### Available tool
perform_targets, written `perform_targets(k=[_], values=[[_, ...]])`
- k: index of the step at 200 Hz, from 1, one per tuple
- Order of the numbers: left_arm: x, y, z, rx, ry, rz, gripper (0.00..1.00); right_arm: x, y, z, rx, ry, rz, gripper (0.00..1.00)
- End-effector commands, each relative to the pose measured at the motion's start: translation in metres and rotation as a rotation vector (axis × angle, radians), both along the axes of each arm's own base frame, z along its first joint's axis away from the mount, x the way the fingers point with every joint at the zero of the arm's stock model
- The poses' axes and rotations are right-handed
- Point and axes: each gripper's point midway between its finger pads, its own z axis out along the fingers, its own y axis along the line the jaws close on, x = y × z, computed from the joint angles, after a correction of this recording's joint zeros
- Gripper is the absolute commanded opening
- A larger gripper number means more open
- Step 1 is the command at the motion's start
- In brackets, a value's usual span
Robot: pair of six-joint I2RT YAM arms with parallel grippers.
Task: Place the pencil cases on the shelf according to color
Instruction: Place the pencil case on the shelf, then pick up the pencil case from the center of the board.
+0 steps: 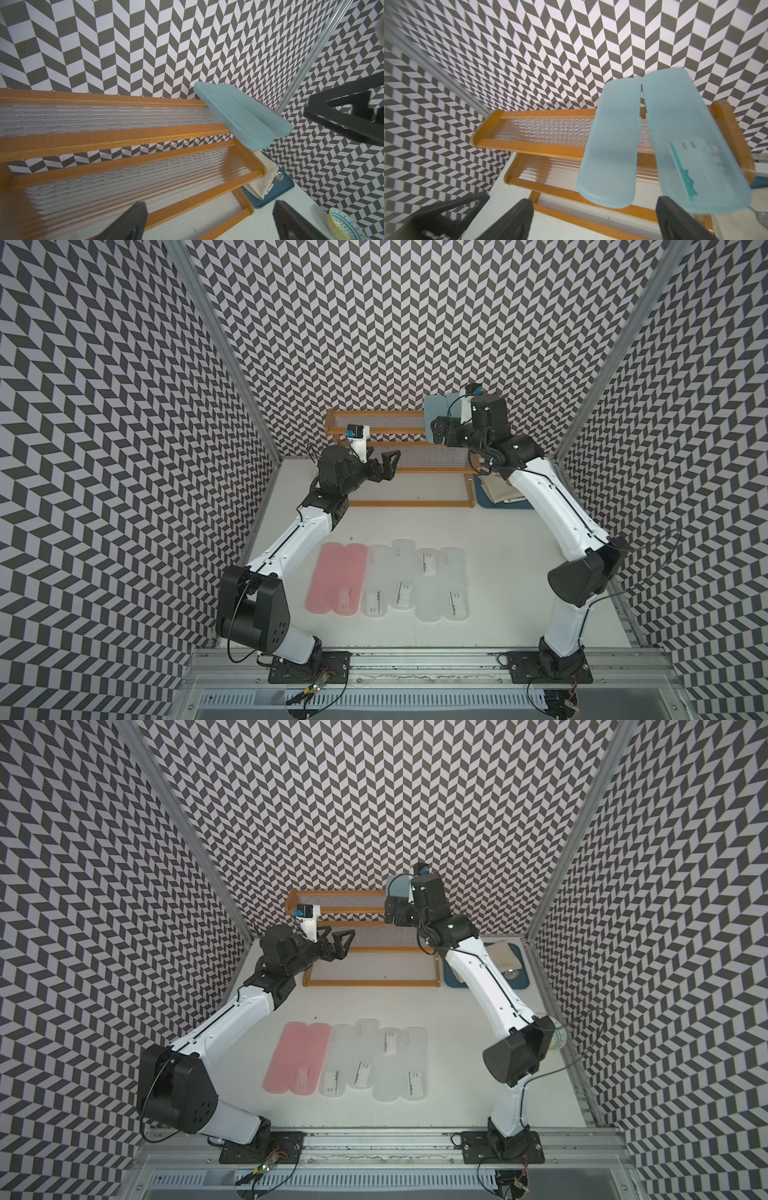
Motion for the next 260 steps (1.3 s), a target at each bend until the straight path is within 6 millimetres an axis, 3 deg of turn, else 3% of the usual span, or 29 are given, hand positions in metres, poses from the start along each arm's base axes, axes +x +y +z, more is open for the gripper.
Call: perform_targets(k=[1,33,91,135,158,192,222,238,260], values=[[0.001,-0.001,0.001,-0.010,-0.009,-0.019,0.99,-0.026,-0.018,0.017,0.016,-0.070,-0.018,0.97],[-0.002,-0.008,0.001,0.001,-0.010,-0.028,0.99,-0.067,-0.036,-0.027,0.033,-0.028,-0.011,0.97],[-0.007,-0.010,0.010,0.013,-0.031,-0.032,1.00,-0.132,-0.051,-0.150,0.032,0.218,0.030,0.96],[0.002,-0.007,-0.001,0.060,-0.002,0.000,0.99,-0.181,-0.060,-0.248,-0.015,0.426,0.043,0.96],[0.002,-0.010,0.000,0.056,0.004,-0.016,1.00,-0.205,-0.058,-0.287,-0.039,0.528,0.069,0.96],[0.007,-0.010,-0.009,0.044,0.031,-0.012,1.00,-0.240,-0.045,-0.325,-0.073,0.637,0.130,0.96],[0.017,-0.015,-0.028,0.082,0.099,-0.018,1.00,-0.271,-0.027,-0.345,-0.076,0.720,0.193,0.96],[0.022,-0.005,-0.030,0.110,0.103,0.039,1.00,-0.284,-0.021,-0.352,-0.083,0.740,0.219,0.96],[0.022,0.018,-0.016,0.056,0.080,0.074,1.00,-0.292,-0.017,-0.363,-0.107,0.757,0.237,0.96]])
